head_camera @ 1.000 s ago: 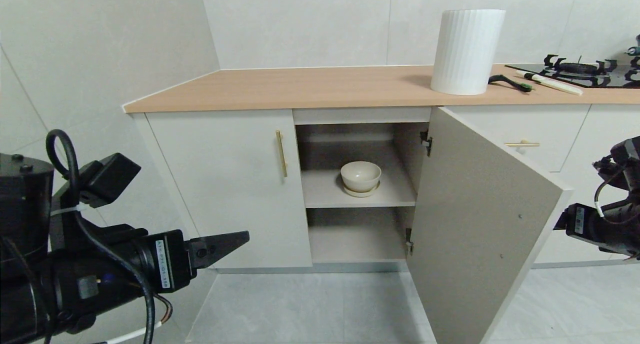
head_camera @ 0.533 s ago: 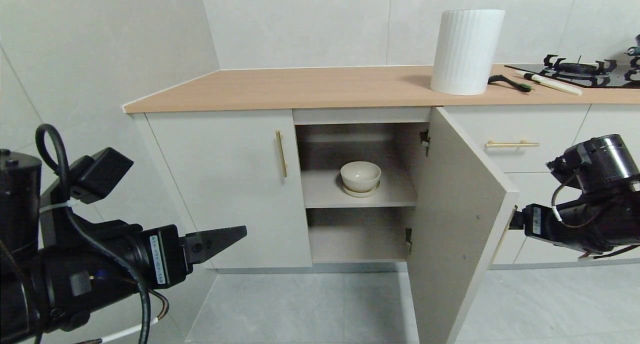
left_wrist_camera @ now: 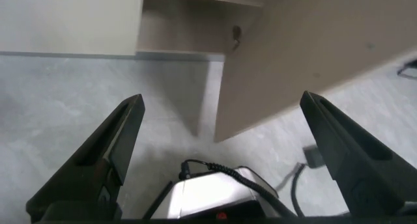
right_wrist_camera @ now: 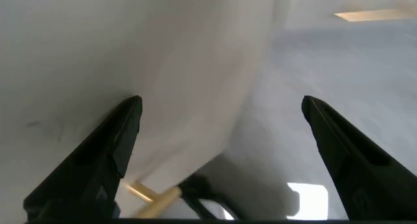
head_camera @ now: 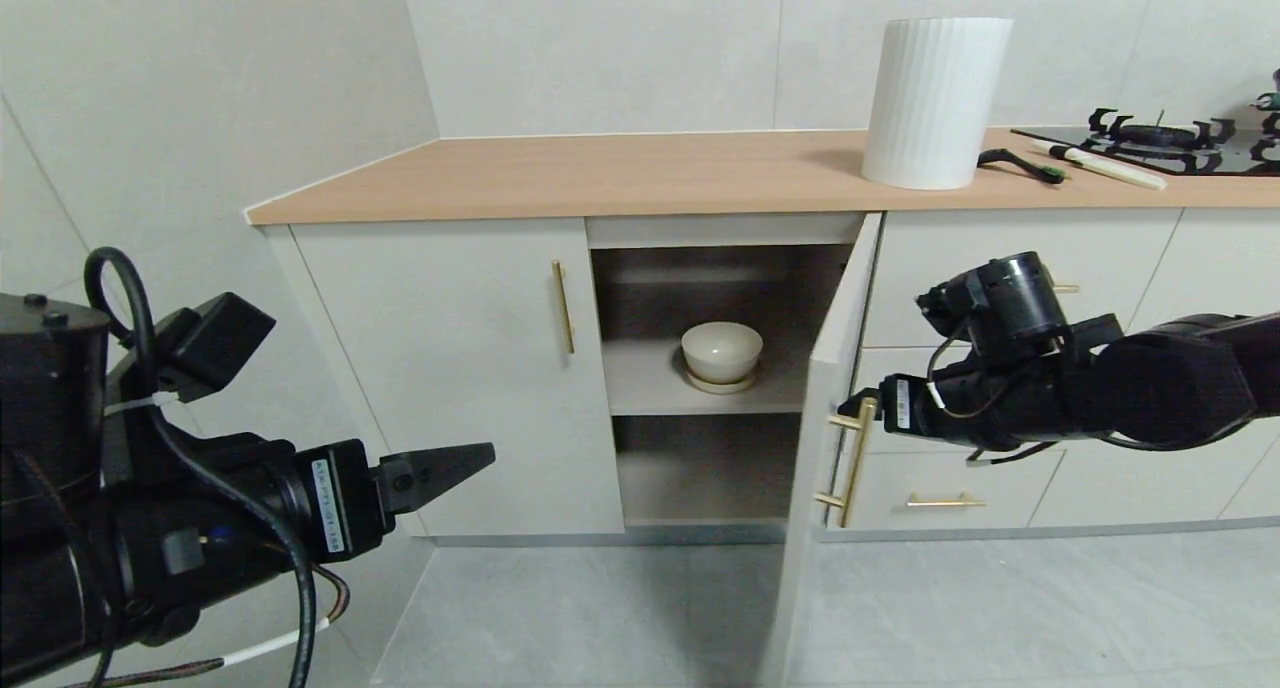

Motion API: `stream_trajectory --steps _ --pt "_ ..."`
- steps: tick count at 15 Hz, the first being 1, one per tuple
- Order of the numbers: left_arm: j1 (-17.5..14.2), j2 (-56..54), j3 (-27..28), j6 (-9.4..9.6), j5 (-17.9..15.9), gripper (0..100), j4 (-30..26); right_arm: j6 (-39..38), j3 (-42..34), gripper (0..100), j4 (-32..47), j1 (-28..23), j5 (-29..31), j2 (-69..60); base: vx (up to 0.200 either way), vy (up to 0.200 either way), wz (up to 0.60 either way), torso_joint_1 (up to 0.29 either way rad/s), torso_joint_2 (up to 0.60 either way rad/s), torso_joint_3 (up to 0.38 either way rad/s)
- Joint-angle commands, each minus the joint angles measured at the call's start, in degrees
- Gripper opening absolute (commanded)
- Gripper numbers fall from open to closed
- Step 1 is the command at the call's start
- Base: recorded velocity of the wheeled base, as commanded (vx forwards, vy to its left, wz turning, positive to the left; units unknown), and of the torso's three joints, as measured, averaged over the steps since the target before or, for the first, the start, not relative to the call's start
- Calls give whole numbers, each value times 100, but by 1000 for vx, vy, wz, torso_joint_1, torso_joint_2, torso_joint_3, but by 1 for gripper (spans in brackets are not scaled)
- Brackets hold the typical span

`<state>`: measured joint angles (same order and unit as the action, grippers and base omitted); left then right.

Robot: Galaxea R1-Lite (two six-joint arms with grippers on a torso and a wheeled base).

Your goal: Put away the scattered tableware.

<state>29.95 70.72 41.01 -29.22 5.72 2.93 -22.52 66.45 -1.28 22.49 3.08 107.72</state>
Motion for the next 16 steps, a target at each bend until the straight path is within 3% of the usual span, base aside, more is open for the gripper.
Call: stream_trajectory --steps 1,5,10,16 --pt "-33 91 4 4 43 100 24 98 448 100 -4 124 -168 575 0 0 0 0 0 0" --pt "-51 100 4 4 131 100 94 98 852 100 -74 124 -370 1252 0 0 0 0 0 0" --pt "-51 118 -14 4 123 100 94 -385 887 100 -1340 124 -352 1770 0 0 0 0 0 0" --pt "-42 91 -49 39 105 100 77 -1097 1379 100 -1489 159 -326 2087 33 0 0 0 1 0"
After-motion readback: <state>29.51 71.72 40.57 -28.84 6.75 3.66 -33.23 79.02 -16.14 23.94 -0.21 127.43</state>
